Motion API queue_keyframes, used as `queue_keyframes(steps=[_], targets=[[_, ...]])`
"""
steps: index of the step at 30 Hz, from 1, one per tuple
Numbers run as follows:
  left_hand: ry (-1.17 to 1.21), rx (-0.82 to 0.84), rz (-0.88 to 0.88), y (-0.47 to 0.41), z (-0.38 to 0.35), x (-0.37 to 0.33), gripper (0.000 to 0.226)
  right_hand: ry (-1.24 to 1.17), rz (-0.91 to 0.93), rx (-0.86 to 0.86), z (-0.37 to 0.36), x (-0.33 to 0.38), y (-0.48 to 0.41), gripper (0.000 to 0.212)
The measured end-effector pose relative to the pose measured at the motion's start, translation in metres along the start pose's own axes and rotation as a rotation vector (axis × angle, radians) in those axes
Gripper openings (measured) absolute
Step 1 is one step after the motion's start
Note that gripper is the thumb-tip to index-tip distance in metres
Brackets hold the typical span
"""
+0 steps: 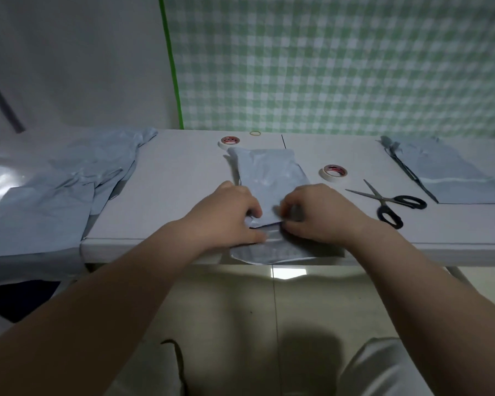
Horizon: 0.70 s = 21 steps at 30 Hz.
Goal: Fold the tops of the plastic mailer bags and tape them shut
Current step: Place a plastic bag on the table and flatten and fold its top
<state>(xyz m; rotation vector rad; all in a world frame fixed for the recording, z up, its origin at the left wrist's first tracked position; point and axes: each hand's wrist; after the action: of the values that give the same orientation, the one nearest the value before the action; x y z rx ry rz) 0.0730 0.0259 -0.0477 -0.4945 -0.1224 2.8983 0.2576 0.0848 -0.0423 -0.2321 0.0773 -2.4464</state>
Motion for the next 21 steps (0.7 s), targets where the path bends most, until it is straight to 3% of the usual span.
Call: queue_keyframes(steps=[3,6,8,10,13,17,19,21], targets=[[-0.227,-0.049,-0.064,0.002,0.0,-0.013,0.032,0.189,-0.018,-0.11,-0.004,0.001,0.002,0.021],[-0.312,-0.176,0.019,-0.004,-0.002,-0.022,0.022,0.237,-0.089,-0.254,-0.002,0.0,0.002,0.022],[-0.272,-0.276,0.11,-0.011,0.002,-0.023,0.012,0.223,-0.126,-0.411,0.006,0.001,0.001,0.019],[-0.167,-0.411,0.164,-0.017,0.013,-0.021,0.019,0.17,-0.158,-0.555,0.017,0.004,-0.001,0.018],[-0.002,-0.581,0.198,-0.022,0.045,-0.024,0.026,0.045,-0.305,-0.509,0.038,0.004,-0.008,0.027],[0.001,-0.396,0.418,-0.033,0.08,-0.023,0.014,-0.149,-0.521,-0.401,0.066,0.0,-0.02,0.025],[0.235,-0.306,0.552,-0.041,0.095,-0.02,0.02,-0.249,-0.549,-0.443,0.081,0.004,-0.028,0.023],[0.581,-0.38,0.578,-0.05,0.112,-0.02,0.019,-0.382,-0.553,-0.475,0.097,0.008,-0.039,0.02]])
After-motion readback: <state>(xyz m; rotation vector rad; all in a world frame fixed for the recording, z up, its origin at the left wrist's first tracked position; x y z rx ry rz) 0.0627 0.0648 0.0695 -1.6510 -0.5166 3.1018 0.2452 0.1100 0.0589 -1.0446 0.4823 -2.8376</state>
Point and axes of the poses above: each hand's wrist, its own y-axis away from the middle knuckle, its own z-axis out of the back of the hand, x = y × z, and after that the axes turned 2 degrees about y, right-handed
